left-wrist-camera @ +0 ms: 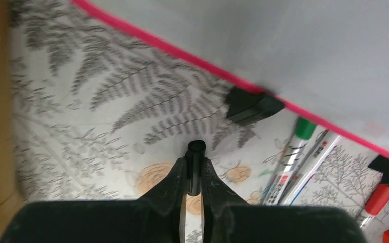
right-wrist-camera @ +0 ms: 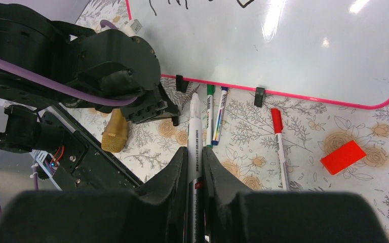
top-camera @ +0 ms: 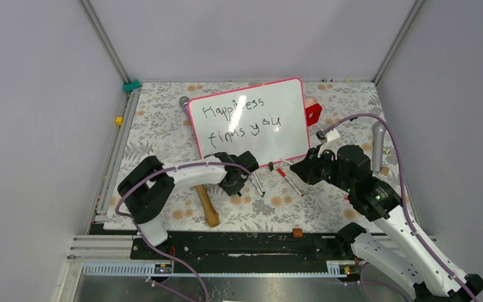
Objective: Write a sentence on the whiteboard
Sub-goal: Pick up the pen cap from the center of the board, then insert the whiteboard marker without the cap into the pen cap.
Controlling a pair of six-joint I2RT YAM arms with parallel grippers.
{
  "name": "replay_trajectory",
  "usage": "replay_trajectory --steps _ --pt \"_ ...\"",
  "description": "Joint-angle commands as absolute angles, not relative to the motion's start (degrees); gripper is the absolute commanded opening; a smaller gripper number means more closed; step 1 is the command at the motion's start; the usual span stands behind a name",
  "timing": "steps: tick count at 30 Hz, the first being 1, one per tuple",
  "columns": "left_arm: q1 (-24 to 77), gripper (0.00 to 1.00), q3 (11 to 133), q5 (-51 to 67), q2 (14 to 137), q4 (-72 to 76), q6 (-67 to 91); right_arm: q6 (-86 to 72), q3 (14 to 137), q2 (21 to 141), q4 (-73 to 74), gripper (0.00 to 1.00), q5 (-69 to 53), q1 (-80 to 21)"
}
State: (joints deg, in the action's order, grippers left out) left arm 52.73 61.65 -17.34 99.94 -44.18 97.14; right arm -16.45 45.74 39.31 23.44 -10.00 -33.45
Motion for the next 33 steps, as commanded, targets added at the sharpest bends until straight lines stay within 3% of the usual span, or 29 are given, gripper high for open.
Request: replay_trajectory --steps 1,9,19,33 --pt "53.7 0.00 58.1 -22.8 89.5 -49.9 104.8 -16.3 44.3 38.7 21.5 0.00 -14.6 -33.9" --pt "53.6 0.00 53.4 -23.4 72.1 -49.9 111.7 -23.0 36.2 39.6 5.0 0.00 -26.9 -35.2" --pt "53.4 0.00 46.3 -24.6 60.0 -43.8 118.2 -22.4 29.9 43.5 -9.2 0.00 -14.2 -49.1" --pt "53.4 0.00 43.7 -23.9 56.9 -40.3 119.3 -19.7 29.9 50.0 -12.7 0.00 -8.8 -55.7"
